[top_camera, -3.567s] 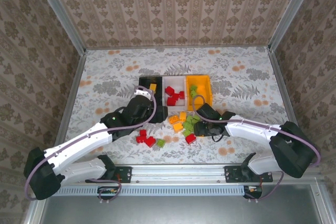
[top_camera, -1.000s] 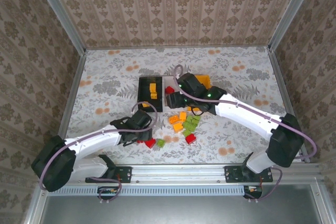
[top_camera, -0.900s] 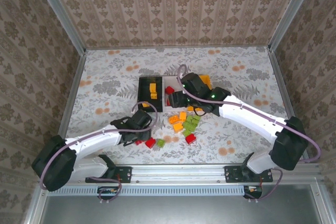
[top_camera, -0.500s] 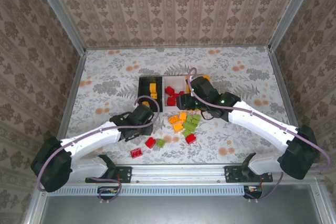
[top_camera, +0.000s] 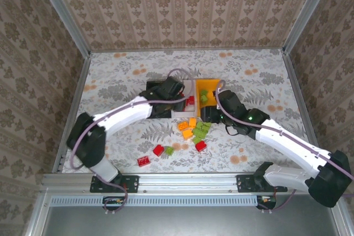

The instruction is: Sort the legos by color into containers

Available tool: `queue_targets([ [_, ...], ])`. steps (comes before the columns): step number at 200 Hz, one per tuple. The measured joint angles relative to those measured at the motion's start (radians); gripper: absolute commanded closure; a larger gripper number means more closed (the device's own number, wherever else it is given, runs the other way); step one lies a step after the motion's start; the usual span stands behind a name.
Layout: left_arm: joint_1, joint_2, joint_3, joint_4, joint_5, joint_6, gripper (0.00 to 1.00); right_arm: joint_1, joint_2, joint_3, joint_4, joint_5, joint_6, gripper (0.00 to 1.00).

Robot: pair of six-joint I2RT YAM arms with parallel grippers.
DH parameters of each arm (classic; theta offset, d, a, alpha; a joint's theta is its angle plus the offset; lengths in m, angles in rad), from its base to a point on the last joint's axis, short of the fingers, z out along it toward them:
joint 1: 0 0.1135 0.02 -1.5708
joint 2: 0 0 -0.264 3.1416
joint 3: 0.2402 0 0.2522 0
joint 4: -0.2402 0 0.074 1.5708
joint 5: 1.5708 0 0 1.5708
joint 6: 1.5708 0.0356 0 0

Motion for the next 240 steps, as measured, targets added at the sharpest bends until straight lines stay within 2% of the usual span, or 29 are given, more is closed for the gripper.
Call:
queue_targets([
  [18, 0.019, 0.082, 0.063, 0.005, 0.009, 0.014, 0.62, -0.003, -0.026, -0.023, -0.008, 0.000, 0.010, 0.30],
  [36, 0.027, 0.121, 0.092, 0.010, 0.017, 0.026, 0.50, -0.006, -0.045, -0.035, -0.022, 0.000, 0.015, 0.29],
  [60, 0.022, 0.122, 0.096, 0.017, 0.030, 0.021, 0.35, -0.008, -0.060, -0.040, -0.028, -0.001, 0.015, 0.27],
  [87, -0.005, 0.076, 0.090, 0.018, 0.031, 0.023, 0.27, -0.008, -0.061, -0.057, -0.026, -0.028, 0.014, 0.27],
  [115, -0.061, -0.110, 0.019, 0.023, 0.019, 0.023, 0.21, 0.018, -0.029, -0.080, -0.027, -0.065, 0.008, 0.26],
  [142, -0.117, -0.348, -0.102, 0.043, -0.009, 0.007, 0.16, 0.109, 0.052, -0.089, -0.026, -0.084, -0.012, 0.26],
  [184, -0.133, -0.657, -0.407, 0.026, -0.082, -0.090, 0.08, 0.224, 0.190, -0.109, -0.024, -0.092, -0.021, 0.26],
  [194, -0.133, -0.712, -0.476, 0.008, -0.098, -0.121, 0.00, 0.245, 0.218, -0.111, -0.023, -0.092, -0.021, 0.26],
  [218, -0.133, -0.847, -0.603, -0.047, -0.137, -0.184, 0.00, 0.277, 0.280, -0.111, -0.019, -0.091, -0.020, 0.27],
  [240, -0.132, -0.930, -0.651, -0.080, -0.167, -0.228, 0.00, 0.282, 0.340, -0.111, -0.012, -0.087, -0.019, 0.28],
])
